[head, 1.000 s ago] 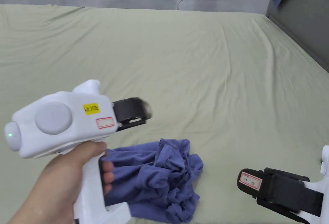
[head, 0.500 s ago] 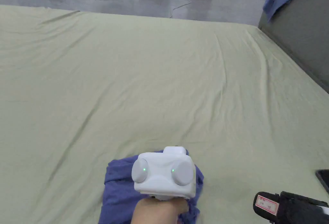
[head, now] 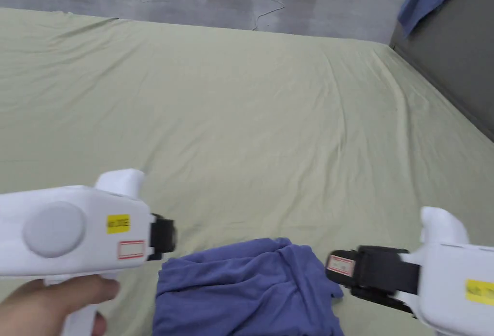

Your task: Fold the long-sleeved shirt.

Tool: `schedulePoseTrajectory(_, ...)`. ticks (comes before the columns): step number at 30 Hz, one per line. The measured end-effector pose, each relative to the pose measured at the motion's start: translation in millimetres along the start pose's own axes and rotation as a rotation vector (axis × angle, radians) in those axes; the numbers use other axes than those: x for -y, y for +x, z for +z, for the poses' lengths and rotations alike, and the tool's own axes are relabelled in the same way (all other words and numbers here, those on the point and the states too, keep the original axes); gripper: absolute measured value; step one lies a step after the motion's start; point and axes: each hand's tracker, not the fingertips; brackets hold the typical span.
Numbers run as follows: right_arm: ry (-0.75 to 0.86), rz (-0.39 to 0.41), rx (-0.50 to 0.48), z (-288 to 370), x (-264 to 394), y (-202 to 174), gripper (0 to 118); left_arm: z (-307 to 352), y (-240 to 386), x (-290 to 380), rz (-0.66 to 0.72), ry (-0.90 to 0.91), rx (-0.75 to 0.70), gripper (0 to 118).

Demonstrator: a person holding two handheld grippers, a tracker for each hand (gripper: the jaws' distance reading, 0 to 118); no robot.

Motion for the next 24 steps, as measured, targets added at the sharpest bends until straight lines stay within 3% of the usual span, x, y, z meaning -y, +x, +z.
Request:
schedulePoseTrajectory(4, -0.130, 0.133, 0.125, -80.0, -12.6, -6.1, 0, 24.2, -35.6, -5.7, 0.136, -0.091, 0.026, 1)
schedulePoseTrajectory(6, -0.243, 0.125, 0.251, -125.4, -9.9, 7.2, 0, 25.6, -45.8, 2.4, 0.163, -0.120, 0.045, 1)
schedulePoseTrajectory(9, -0.421, 0.192, 0.485, -188.2, 3.5, 33.9, 0, 21.7, -58.6, 15.0, 0.139, -0.159, 0.065, 1)
schedulePoseTrajectory(10, -0.448, 0.204, 0.496, -203.2, 10.9, 42.9, 0, 20.4, -63.0, 18.6, 0.137, -0.166, 0.077, 1)
schedulePoseTrajectory(11, -0.398, 0.227, 0.440, -208.5, 17.5, 46.0, 0, 18.5, -66.4, 21.3, 0.138, -0.175, 0.093, 1)
schedulePoseTrajectory(12, -0.348, 0.280, 0.452, -203.7, 17.7, 38.6, 0, 16.8, -69.7, 22.9, 0.144, -0.180, 0.108, 3)
schedulePoseTrajectory(13, -0.364, 0.299, 0.478, -198.1, 19.9, 30.9, 0, 14.3, -73.2, 23.9, 0.150, -0.187, 0.119, 14)
schedulePoseTrajectory(16, -0.368, 0.419, 0.499, -199.8, 28.2, 24.9, 0, 8.9, -83.8, 25.6, 0.175, -0.176, 0.162, 63)
schedulePoseTrajectory(18, -0.365, 0.383, 0.479, -196.8, 23.9, 28.6, 0, 2.6, -89.2, 26.8, 0.186, -0.157, 0.176, 103)
schedulePoseTrajectory(19, -0.370, 0.328, 0.457, -194.7, 19.8, 31.4, 0, 29.7, -125.2, 19.5, -0.176, -0.368, -0.648, 118)
schedulePoseTrajectory(22, -0.361, 0.194, 0.376, -190.2, 12.0, 50.5, 0, 14.2, -155.3, 21.0, -0.087, -0.352, -0.549, 116)
schedulePoseTrajectory(24, -0.328, 0.122, 0.297, -184.2, 13.3, 66.4, 0, 1.5, -177.9, 27.9, 0.002, -0.364, -0.529, 105)
